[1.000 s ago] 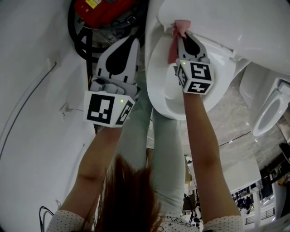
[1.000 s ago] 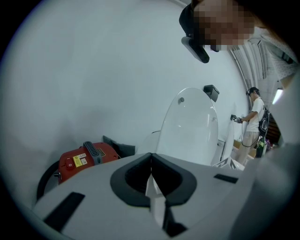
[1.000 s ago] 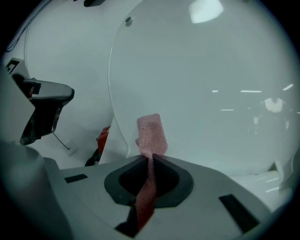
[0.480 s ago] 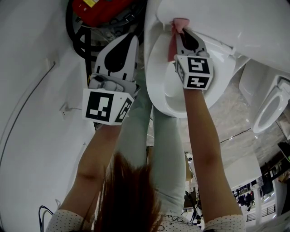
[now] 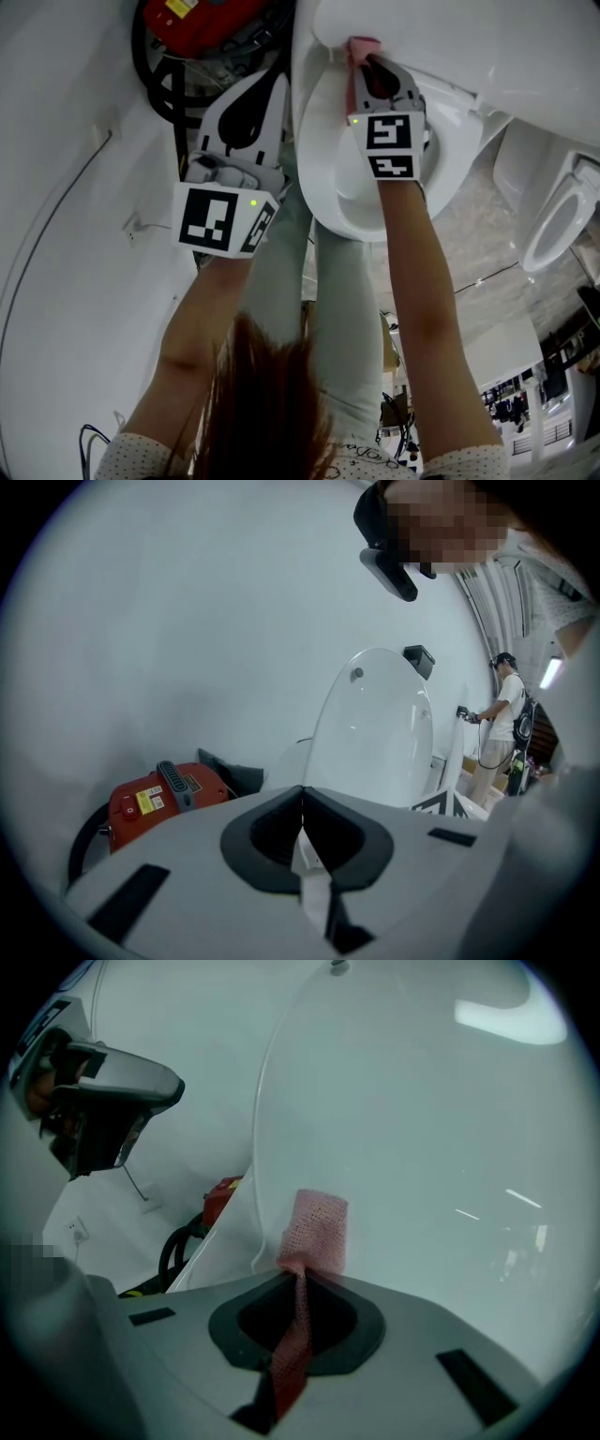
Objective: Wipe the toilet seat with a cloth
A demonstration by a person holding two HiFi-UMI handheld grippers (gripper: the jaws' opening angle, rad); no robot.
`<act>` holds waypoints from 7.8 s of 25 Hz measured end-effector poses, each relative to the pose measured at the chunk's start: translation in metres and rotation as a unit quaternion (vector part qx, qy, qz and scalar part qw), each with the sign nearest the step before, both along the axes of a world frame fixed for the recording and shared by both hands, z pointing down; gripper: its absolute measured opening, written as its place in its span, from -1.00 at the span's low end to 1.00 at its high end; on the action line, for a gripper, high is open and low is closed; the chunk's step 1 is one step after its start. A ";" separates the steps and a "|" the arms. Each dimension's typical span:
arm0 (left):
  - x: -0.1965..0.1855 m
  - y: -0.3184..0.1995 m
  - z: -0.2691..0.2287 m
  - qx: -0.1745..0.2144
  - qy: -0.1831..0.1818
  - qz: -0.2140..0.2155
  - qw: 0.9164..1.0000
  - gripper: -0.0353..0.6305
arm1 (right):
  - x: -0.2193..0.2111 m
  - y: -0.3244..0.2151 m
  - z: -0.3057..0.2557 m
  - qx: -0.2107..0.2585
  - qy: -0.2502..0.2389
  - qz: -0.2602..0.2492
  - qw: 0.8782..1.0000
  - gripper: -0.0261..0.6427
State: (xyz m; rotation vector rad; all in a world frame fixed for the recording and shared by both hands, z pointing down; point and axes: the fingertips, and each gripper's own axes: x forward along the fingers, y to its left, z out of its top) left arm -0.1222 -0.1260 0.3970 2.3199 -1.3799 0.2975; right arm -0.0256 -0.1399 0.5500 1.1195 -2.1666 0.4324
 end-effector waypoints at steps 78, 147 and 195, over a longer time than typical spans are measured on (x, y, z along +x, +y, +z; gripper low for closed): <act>0.094 0.036 -0.004 0.007 -0.015 0.014 1.000 -0.92 | 0.167 0.013 0.001 0.049 0.048 0.018 0.997 -0.85; 0.123 0.090 0.001 0.007 -0.015 0.046 0.999 -0.92 | 0.224 0.149 0.020 0.039 0.004 -0.176 0.984 -0.85; 0.125 0.115 0.006 -0.003 -0.010 0.046 0.999 -0.92 | 0.223 0.253 0.028 -0.012 -0.021 -0.195 0.981 -0.85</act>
